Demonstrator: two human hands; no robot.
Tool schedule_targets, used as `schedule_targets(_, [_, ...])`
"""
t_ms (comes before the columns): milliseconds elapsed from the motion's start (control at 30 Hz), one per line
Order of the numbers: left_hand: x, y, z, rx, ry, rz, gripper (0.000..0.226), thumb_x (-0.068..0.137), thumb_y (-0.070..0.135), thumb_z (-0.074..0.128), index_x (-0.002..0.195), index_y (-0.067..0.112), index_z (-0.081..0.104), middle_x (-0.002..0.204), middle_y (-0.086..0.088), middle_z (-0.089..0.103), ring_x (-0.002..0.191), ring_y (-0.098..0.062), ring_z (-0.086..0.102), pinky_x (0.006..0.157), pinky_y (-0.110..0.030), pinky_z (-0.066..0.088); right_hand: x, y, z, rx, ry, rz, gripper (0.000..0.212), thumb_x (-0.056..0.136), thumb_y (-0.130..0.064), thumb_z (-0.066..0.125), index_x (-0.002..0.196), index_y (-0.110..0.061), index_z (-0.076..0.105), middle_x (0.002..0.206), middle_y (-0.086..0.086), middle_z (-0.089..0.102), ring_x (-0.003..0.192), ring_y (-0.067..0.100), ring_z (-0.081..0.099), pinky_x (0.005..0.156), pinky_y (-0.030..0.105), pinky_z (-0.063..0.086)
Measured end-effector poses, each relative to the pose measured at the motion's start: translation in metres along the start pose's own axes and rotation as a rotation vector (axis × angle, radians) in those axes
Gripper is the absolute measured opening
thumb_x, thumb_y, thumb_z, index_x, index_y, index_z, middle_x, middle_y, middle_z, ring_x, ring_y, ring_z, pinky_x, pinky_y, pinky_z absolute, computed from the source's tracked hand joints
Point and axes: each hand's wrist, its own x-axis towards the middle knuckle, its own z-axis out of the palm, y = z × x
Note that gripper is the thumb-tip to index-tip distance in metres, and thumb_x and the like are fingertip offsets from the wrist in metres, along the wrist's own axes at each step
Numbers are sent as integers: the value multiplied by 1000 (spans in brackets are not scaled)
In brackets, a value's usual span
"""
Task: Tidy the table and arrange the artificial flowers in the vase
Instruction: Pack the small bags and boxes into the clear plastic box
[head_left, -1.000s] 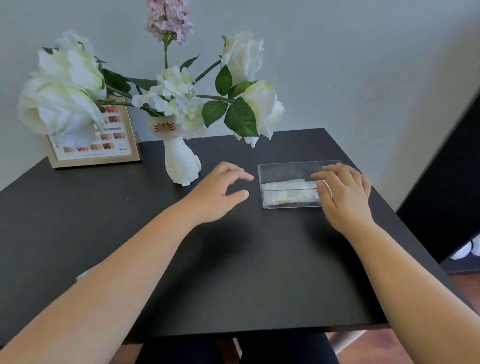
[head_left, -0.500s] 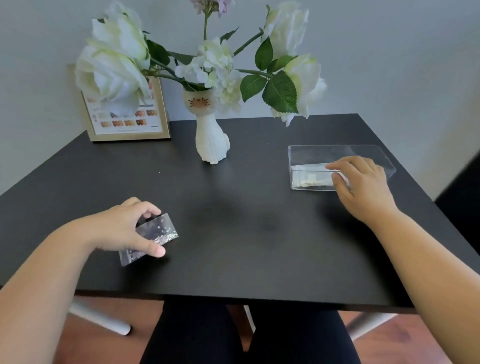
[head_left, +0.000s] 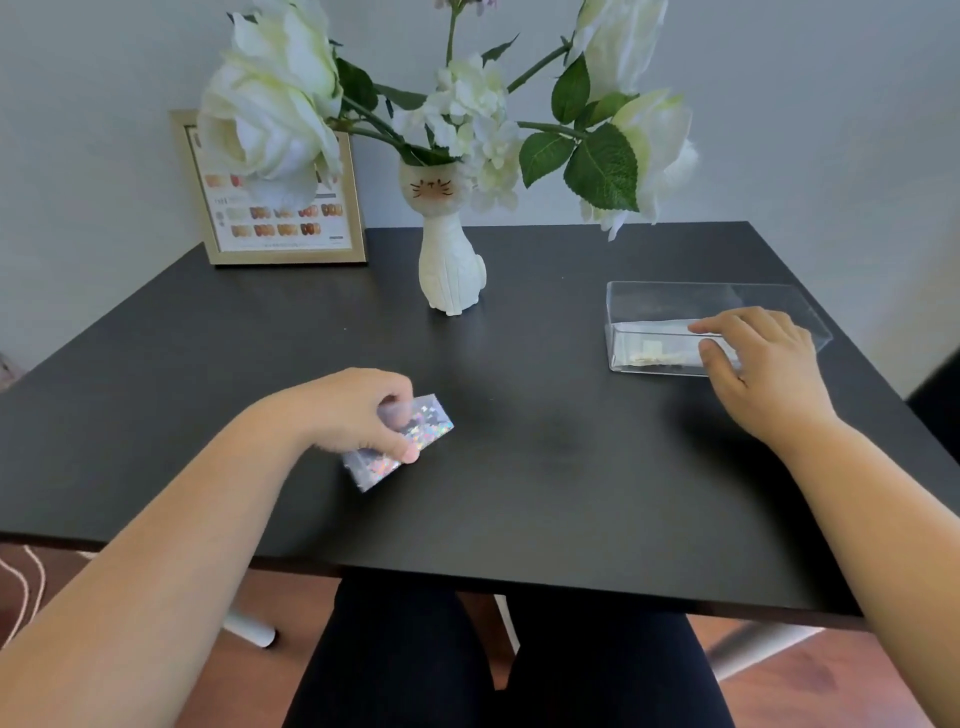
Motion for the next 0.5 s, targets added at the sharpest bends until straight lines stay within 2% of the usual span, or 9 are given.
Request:
schedule_targets(67, [10, 16, 3, -27, 21, 65, 28, 69, 46, 79, 75, 38, 53, 82, 14, 65, 73, -11, 60, 61, -29, 44, 0, 1, -1, 11, -1, 7, 21, 93, -12, 56, 111, -12, 67, 112, 11, 63, 111, 36, 49, 94, 46, 34])
schedule_targets(133, [19, 37, 5, -33, 6, 136, 23, 73, 43, 76, 85, 44, 56, 77, 15, 67, 68, -5, 62, 62, -27, 46, 0, 2, -3, 39, 5, 23, 22, 93, -13, 55, 112, -12, 66, 113, 10, 62, 112, 34, 49, 94, 45, 36])
schedule_targets(267, [38, 93, 4, 52, 9, 336, 24, 82, 34, 69, 102, 42, 57, 77, 14, 69, 72, -5, 64, 66, -30, 50, -1, 7, -8, 69, 41, 75, 23, 93, -13, 55, 114, -13, 65, 115, 9, 61, 112, 31, 49, 93, 40, 35])
schedule_targets(367, [52, 145, -1, 197, 176, 543, 27, 89, 25, 61, 112, 39, 55, 94, 18, 63, 83, -4, 61, 69, -29, 48, -2, 12, -10, 96, 61, 109, 24, 93, -13, 54, 114, -15, 65, 115, 7, 61, 112, 27, 47, 94, 42, 37])
schedule_targets(500, [76, 202, -10, 388, 473, 821, 36, 92, 16, 56, 125, 28, 51, 104, 7, 61, 89, -20, 60, 71, -38, 50, -2, 17, -12, 155, 64, 181, 28, 92, -16, 52, 119, -21, 58, 120, 0, 58, 116, 20, 45, 90, 31, 35])
